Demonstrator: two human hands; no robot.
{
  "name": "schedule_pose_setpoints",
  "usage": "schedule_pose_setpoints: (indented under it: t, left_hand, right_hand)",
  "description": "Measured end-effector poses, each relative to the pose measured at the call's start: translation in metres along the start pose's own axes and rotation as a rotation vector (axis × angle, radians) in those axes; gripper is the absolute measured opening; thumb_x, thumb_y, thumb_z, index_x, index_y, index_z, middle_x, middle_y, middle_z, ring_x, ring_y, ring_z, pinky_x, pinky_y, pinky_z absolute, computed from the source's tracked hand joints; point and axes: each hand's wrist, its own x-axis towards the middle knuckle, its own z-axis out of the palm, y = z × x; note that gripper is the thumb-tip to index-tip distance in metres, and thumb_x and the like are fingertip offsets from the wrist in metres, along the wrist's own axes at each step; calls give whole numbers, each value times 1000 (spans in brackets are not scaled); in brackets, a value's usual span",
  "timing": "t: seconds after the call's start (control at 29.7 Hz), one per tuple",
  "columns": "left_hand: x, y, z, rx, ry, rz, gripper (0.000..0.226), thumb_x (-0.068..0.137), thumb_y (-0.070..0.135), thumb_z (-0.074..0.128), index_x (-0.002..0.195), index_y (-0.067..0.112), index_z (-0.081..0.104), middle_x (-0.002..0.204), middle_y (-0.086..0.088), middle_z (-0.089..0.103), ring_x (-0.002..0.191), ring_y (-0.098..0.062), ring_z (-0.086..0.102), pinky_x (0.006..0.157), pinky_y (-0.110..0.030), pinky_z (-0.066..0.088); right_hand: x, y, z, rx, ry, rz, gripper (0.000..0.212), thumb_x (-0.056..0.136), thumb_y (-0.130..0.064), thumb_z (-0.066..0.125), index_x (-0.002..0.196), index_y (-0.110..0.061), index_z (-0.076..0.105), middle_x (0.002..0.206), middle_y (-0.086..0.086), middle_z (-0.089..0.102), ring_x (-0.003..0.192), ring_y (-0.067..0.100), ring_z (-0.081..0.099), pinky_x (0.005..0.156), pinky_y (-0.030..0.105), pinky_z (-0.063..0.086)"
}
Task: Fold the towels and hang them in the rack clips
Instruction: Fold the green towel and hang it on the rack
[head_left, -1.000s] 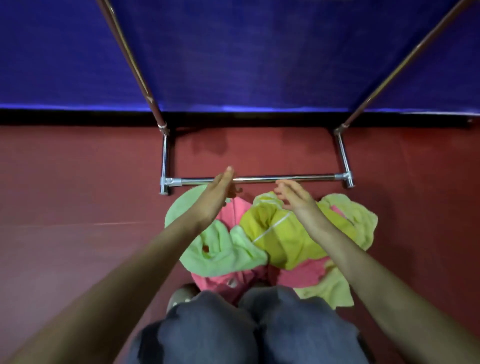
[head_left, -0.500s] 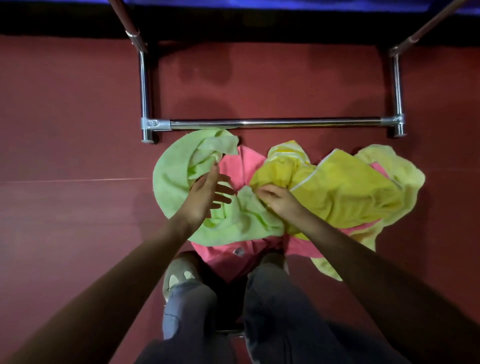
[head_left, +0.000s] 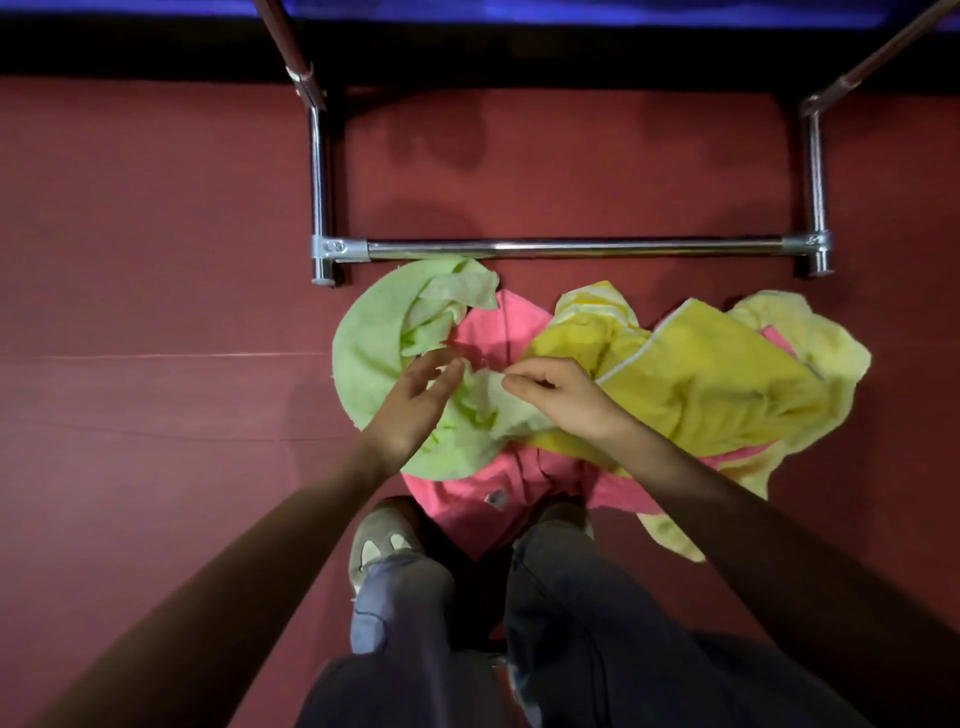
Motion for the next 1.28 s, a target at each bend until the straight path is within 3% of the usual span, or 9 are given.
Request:
schedule_pose_setpoints:
  t: [0.17,0.27,0.4,0.54,0.67,0.81,1.01,1.18,1.28]
  left_hand:
    - [-34,60,-8,63,-131,238,28,95,16,37,118,23,53,122,15,48,113,7,40,81,10,28]
    - [-71,102,-11,101,-126,406,23,94,14,38,106,28,52,106,17,53,101,9,45,97,-8,32]
    - [-100,133,-21,175,-160,510,22,92,15,43,72,13,52,67,14,51,63,7,46,66,-8,38]
    - [-158,187,-27,225,-159,643,24,88,14,53,65,9,50,54,12,48,53,-3,41,52,-11,35]
    - [-199,229,-30,234,-71,776,23,81,28,55,64,15,48,62,-8,43,57,-16,38,49,-18,32]
    - [-259,269,-35,294,16,896,24,88,20,55,67,8,52,65,-11,44,61,-18,38,52,-22,32]
    - [-308,288,-41,477,34,924,23,85,23,59,70,5,58,64,-4,51,60,-5,45,57,-17,37]
    - [-334,286,-62,571,-41,814,50,83,38,59,83,-12,58,75,-13,54,69,-21,51,65,-35,41]
    - [-350,274,-72,572,-24,759,55,79,46,58,81,-9,61,69,-7,57,61,-8,55,59,-22,45]
  right_hand:
    - [-38,-81,-31,11,-117,-158,24,84,6,54,107,8,59,47,-25,59,52,-14,51,56,2,37]
    - [-75,-135,-51,0,-110,-265,21,84,5,53,103,2,61,44,-23,56,47,-10,48,50,4,34]
    - [-105,-175,-70,-60,-44,-326,15,84,2,55,94,-7,62,40,-23,53,43,-7,43,48,5,32]
    - [-165,-232,-91,-123,-11,-418,21,83,-7,60,67,-21,62,44,-18,55,48,-6,44,49,6,33]
    - [-199,-262,-109,-175,16,-461,20,79,-12,64,63,-23,64,60,-9,58,60,-3,49,58,11,37]
    - [-252,-294,-124,-221,45,-538,20,82,-11,61,65,-21,62,57,-12,58,56,-5,48,59,11,38]
    - [-303,-328,-130,-167,218,-728,19,83,-13,60,65,-19,62,55,-10,60,56,-1,52,57,10,42]
    - [-338,-350,-130,-165,367,-840,21,84,-14,60,63,-20,60,46,-17,57,48,-5,48,50,6,36]
    - [-353,-353,-136,-153,428,-856,20,85,-13,59,65,-16,58,42,-18,55,42,-6,48,43,4,34]
